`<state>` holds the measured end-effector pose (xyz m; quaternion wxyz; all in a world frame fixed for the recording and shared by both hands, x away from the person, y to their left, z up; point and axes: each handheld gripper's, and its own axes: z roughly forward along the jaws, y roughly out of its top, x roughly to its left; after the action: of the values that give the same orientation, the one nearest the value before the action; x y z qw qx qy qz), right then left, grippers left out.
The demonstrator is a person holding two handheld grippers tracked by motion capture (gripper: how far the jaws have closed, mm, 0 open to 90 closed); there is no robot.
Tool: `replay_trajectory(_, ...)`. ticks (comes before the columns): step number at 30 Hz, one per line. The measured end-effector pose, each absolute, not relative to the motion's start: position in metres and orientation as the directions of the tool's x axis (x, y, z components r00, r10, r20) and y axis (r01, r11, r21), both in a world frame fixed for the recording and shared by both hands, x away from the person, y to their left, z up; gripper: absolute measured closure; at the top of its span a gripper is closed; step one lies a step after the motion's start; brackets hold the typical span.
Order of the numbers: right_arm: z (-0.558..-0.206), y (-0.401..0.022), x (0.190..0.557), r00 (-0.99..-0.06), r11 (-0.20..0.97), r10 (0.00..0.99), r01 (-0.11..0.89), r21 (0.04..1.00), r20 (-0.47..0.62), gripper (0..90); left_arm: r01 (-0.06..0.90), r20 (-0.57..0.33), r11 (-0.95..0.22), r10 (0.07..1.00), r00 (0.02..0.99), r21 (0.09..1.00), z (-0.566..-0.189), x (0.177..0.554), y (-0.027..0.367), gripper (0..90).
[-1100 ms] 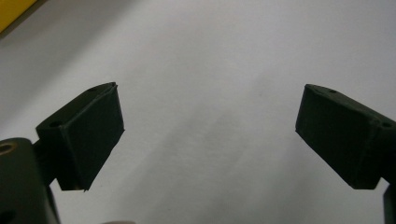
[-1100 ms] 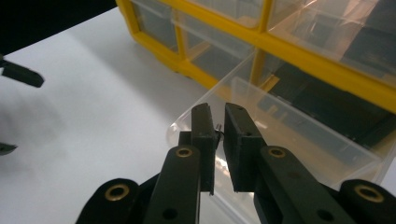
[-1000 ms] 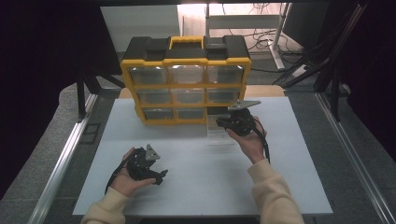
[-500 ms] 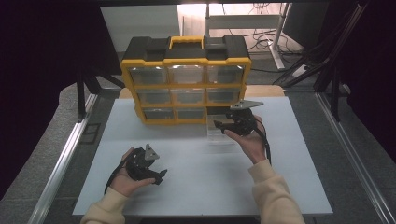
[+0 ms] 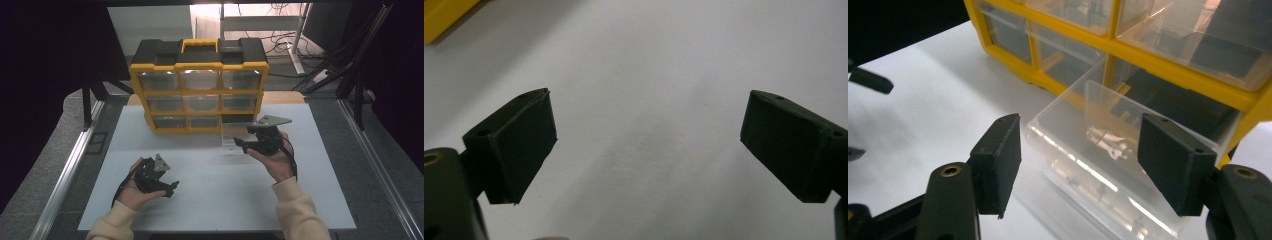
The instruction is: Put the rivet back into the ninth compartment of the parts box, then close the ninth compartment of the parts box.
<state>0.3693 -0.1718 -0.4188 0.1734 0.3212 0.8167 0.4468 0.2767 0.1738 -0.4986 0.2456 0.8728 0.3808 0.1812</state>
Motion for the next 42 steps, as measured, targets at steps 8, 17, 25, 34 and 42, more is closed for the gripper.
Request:
replay_trajectory(8,-0.42,-0.186,0.354,-0.733,0.402,0.681,0.37,0.838,-0.003,34.3,0.575,0.128,-0.586,0.755,0.643,0.57,-0.498,0.277,0.173,8.2)
replay_trajectory(17,-0.422,-0.196,0.344,-0.732,0.384,0.681,0.379,0.842,0.018,33.6,0.573,0.13,-0.583,0.757,0.64,0.575,-0.496,0.277,0.175,8.2)
replay_trajectory(25,-0.429,-0.208,0.332,-0.713,0.377,0.7,0.404,0.834,0.029,32.6,0.574,0.127,-0.581,0.758,0.64,0.577,-0.495,0.276,0.177,8.2)
replay_trajectory(34,-0.446,-0.224,0.321,-0.676,0.35,0.737,0.414,0.841,0.026,36.3,0.576,0.123,-0.575,0.762,0.636,0.58,-0.495,0.277,0.179,8.3)
replay_trajectory(42,-0.451,-0.228,0.318,-0.677,0.351,0.736,0.418,0.838,0.029,40.1,0.574,0.126,-0.572,0.765,0.632,0.586,-0.493,0.277,0.179,8.3)
